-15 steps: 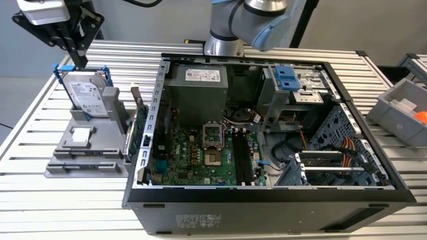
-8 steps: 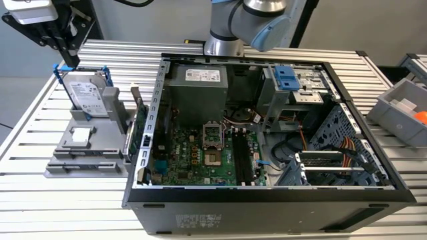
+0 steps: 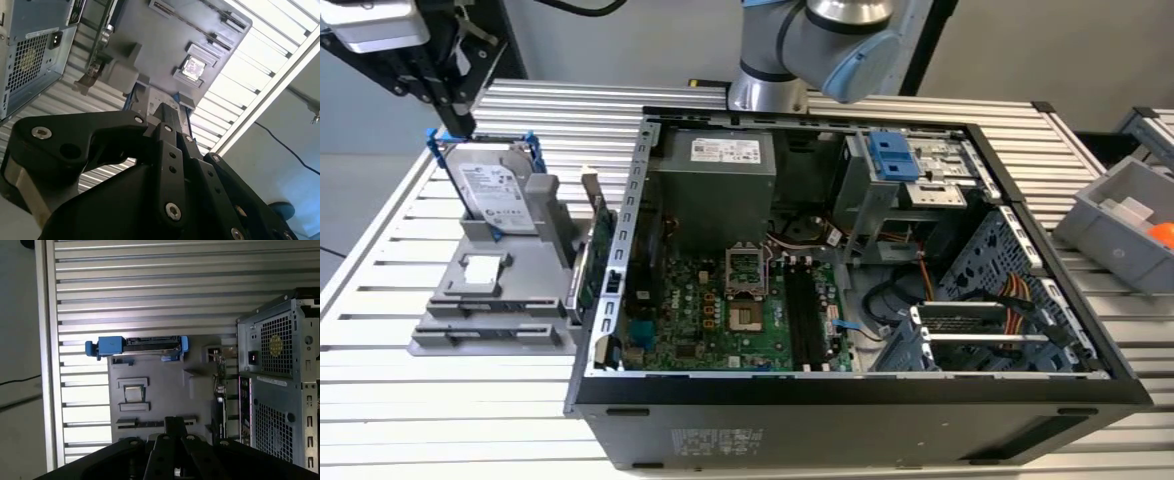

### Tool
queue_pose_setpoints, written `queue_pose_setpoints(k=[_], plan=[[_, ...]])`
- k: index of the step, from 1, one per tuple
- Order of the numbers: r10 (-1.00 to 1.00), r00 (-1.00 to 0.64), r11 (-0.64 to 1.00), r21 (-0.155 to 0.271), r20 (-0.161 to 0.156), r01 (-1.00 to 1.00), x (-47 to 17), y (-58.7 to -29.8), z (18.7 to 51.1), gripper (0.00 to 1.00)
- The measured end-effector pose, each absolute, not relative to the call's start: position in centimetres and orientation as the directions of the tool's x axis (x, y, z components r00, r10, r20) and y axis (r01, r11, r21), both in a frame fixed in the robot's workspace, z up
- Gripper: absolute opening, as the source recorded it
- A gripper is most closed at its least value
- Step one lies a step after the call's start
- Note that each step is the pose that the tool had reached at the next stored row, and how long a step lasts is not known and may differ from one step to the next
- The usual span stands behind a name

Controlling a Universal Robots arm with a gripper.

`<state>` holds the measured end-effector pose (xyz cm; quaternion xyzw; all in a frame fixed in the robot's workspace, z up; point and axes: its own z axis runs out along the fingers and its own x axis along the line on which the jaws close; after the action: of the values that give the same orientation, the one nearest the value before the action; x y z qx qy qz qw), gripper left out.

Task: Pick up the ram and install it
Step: 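Reach for the ram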

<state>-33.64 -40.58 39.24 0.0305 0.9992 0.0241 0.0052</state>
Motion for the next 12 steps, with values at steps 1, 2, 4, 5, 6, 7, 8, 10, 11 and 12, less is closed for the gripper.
queue_pose_setpoints(k=[1,2,4,5,6,7,8,10,11,12], plan=[[0.061,-0.998,0.997,0.048,-0.009,0.060,-33.7,-40.9,39.2,0.00],[0.061,-0.998,0.997,0.048,-0.009,0.060,-33.7,-41.1,39.2,0.00],[0.060,-0.998,0.997,0.048,-0.009,0.060,-33.9,-41.6,39.2,0.00],[0.060,-0.998,0.997,0.048,-0.009,0.060,-34.0,-41.9,39.2,0.00],[0.060,-0.998,0.997,0.048,-0.009,0.060,-34.1,-42.1,39.2,0.00],[0.060,-0.998,0.997,0.048,-0.009,0.060,-34.3,-42.4,39.2,0.00],[0.060,-0.998,0.997,0.048,-0.009,0.059,-34.4,-42.6,39.2,0.00],[0.058,-0.998,0.997,0.048,-0.009,0.057,-34.5,-43.0,39.2,0.00],[0.056,-0.998,0.997,0.048,-0.009,0.056,-34.5,-43.3,39.2,0.00],[0.055,-0.998,0.997,0.048,-0.009,0.054,-34.5,-43.4,39.2,0.00]])
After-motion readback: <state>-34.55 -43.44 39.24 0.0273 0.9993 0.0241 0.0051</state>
